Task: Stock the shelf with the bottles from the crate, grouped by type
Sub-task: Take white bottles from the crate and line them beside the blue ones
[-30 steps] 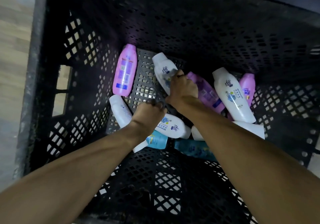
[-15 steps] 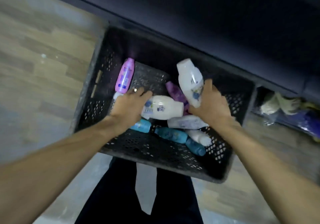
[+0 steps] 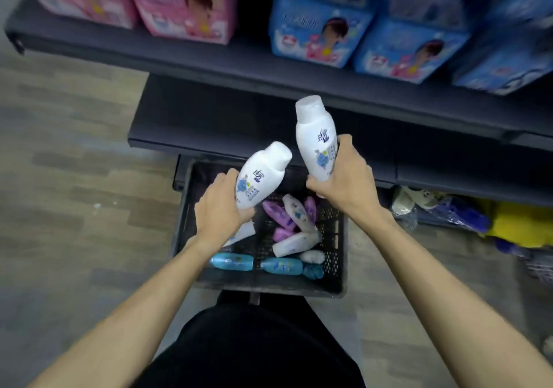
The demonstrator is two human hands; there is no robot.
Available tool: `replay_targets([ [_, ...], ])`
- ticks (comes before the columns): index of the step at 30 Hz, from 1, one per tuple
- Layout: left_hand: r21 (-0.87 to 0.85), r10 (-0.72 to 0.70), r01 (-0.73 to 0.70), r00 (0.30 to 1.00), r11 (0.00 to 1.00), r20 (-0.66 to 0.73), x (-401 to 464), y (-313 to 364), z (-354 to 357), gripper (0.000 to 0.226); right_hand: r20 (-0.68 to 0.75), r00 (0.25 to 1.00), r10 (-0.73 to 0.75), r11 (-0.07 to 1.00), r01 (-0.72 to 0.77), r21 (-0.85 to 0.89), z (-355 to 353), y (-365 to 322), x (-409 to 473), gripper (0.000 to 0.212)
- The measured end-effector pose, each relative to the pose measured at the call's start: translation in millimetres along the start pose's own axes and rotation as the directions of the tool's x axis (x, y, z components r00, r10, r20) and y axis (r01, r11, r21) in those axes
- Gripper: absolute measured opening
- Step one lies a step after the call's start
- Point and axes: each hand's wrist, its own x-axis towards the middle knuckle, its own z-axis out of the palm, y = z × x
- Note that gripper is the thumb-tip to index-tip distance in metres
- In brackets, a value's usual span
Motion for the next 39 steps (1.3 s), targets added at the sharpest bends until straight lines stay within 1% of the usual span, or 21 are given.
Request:
replay_targets([
  [3,-0.122,0.036,-0.047,0.995,0.991,-0.092,5,32,-26,0.048,-0.123,0.992,-0.002,0.998,0.01,0.065,-38,-13,-7,0.056],
  [7,-0.223,0.119,-0.162,0.973,0.961,-0.196,11,80,-63,0.048,-0.264,0.963,-0.059,0.992,0.086,0.091,-82,-25,-16,0.06],
  [11,-0.289,0.203,-0.301,0.924,0.909,-0.324,14,127,-100,0.056,-0.386,0.918,-0.091,0.98,0.151,0.127,-126,-45,-19,0.067],
  [15,-0.327,0.247,-0.406,0.868,0.853,-0.432,17,171,-139,0.055,-0.492,0.857,-0.149,0.96,0.244,0.134,-170,-66,-17,0.069],
  [18,-0.288,0.291,-0.486,0.803,0.825,-0.52,19,200,-169,0.057,-0.56,0.807,-0.188,0.943,0.308,0.127,-201,-81,-14,0.072],
  [22,-0.213,0.315,-0.541,0.718,0.814,-0.621,19,236,-210,0.059,-0.625,0.75,-0.217,0.929,0.356,0.105,-242,-99,-7,0.071],
  [25,-0.143,0.346,-0.582,0.644,0.801,-0.682,20,258,-247,0.061,-0.668,0.7,-0.253,0.906,0.414,0.09,-273,-116,-3,0.069],
  [28,-0.07,0.371,-0.621,0.55,0.78,-0.749,23,277,-278,0.063,-0.701,0.651,-0.29,0.887,0.459,0.059,-295,-132,-2,0.069],
  [30,-0.057,0.362,-0.634,0.51,0.771,-0.781,25,288,-294,0.063,-0.715,0.627,-0.309,0.871,0.488,0.051,-308,-142,1,0.07],
  [32,-0.061,0.344,-0.625,0.504,0.778,-0.792,29,298,-306,0.06,-0.725,0.615,-0.309,0.864,0.5,0.056,-318,-150,6,0.07],
  [34,-0.092,0.312,-0.607,0.526,0.789,-0.791,37,307,-316,0.057,-0.726,0.626,-0.286,0.866,0.493,0.084,-326,-157,13,0.067],
  [37,-0.173,0.249,-0.554,0.603,0.815,-0.757,56,317,-331,0.054,-0.717,0.654,-0.241,0.869,0.474,0.141,-335,-162,25,0.063],
  [39,-0.189,0.226,-0.506,0.647,0.841,-0.728,71,323,-338,0.054,-0.714,0.663,-0.225,0.875,0.46,0.151,-339,-164,33,0.063],
])
